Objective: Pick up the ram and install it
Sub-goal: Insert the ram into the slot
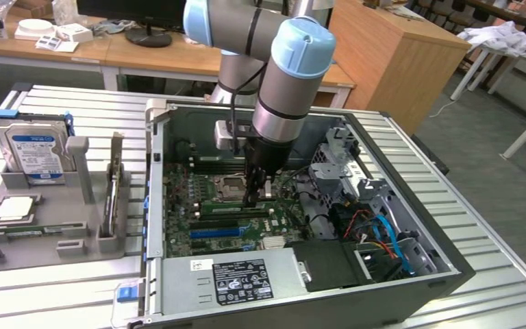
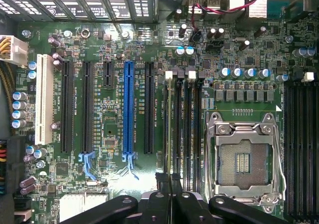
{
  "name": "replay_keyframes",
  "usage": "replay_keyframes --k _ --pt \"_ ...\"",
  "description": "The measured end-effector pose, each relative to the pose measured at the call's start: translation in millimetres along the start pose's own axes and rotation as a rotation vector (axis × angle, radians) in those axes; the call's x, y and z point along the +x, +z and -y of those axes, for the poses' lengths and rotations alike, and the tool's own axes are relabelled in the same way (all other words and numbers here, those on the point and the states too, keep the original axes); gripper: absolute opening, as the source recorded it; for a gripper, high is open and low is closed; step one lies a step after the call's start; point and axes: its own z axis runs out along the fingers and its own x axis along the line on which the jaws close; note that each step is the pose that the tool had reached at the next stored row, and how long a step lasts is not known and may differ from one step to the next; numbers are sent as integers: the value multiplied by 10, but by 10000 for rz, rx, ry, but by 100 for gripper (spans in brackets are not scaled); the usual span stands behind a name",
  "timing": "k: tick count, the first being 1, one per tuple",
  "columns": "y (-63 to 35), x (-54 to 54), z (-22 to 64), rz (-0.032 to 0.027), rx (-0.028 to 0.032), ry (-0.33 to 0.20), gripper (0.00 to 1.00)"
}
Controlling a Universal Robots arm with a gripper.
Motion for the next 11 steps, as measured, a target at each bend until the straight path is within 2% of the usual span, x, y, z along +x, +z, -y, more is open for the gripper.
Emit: replay_keyframes --k 11 --pt "-4 0 1 1 0 -2 12"
